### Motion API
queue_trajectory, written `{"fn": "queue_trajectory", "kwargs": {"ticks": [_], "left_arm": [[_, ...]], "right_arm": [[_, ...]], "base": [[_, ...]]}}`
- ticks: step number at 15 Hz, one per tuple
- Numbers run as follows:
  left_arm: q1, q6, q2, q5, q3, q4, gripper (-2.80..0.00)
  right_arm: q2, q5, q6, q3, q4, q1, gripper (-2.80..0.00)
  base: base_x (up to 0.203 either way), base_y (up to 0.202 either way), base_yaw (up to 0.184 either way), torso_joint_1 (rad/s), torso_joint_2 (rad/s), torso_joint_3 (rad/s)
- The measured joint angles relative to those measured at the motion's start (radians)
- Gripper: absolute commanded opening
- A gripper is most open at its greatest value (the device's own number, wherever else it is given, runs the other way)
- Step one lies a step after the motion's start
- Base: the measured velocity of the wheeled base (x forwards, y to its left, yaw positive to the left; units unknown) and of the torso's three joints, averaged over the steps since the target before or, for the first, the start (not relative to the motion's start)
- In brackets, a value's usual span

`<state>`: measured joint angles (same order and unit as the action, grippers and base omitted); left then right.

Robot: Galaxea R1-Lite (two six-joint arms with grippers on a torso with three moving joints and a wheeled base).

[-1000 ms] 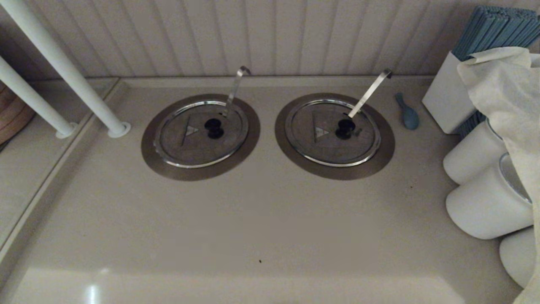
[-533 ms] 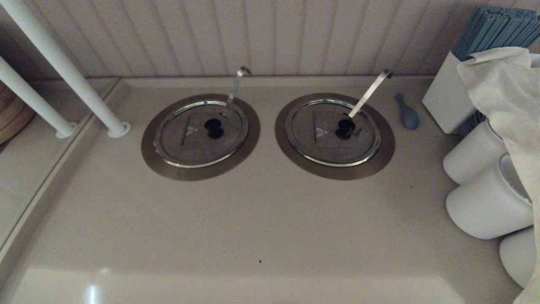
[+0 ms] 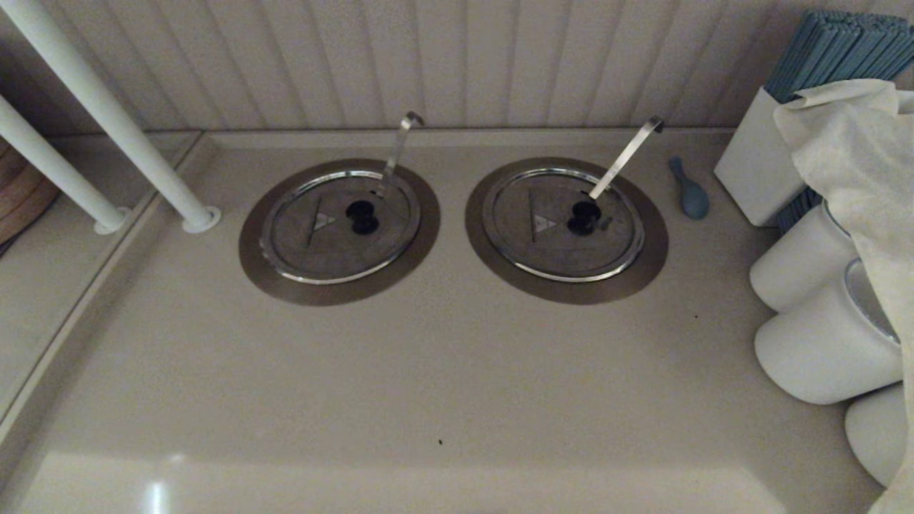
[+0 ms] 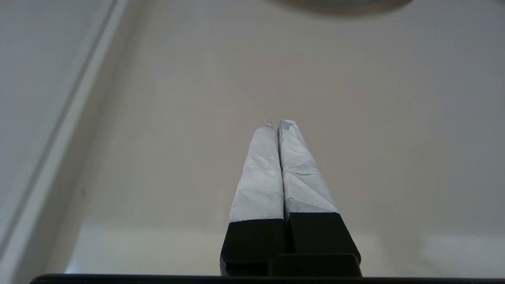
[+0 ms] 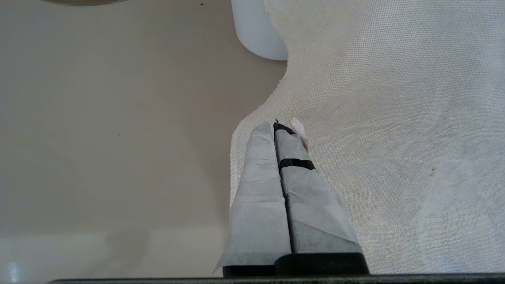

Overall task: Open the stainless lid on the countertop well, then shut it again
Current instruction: Open the lid

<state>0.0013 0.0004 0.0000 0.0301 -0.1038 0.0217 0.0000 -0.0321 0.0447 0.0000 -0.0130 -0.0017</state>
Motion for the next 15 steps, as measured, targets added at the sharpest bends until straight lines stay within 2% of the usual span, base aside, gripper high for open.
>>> {"fn": "queue_trajectory", "kwargs": {"ticks": [3,6,12,15], "left_arm": [[0.000,0.001,0.039,0.081,-0.088,0.051,-2.80],[0.001,-0.004,0.184,0.089,-0.177,0.052,-2.80],[-0.003,-0.037,0.685,0.092,-0.461,0.031,-2.80],[-0.044,-0.069,0.955,0.088,-0.591,-0.030,-2.80]], "right_arm": [[0.000,0.000,0.000,0.000,0.000,0.000,-2.80],[0.000,0.000,0.000,0.000,0.000,0.000,-2.80],[0.000,0.000,0.000,0.000,0.000,0.000,-2.80],[0.000,0.000,0.000,0.000,0.000,0.000,-2.80]], "base": [[0.000,0.000,0.000,0.000,0.00,0.000],[0.000,0.000,0.000,0.000,0.00,0.000],[0.000,0.000,0.000,0.000,0.00,0.000],[0.000,0.000,0.000,0.000,0.00,0.000]]}}
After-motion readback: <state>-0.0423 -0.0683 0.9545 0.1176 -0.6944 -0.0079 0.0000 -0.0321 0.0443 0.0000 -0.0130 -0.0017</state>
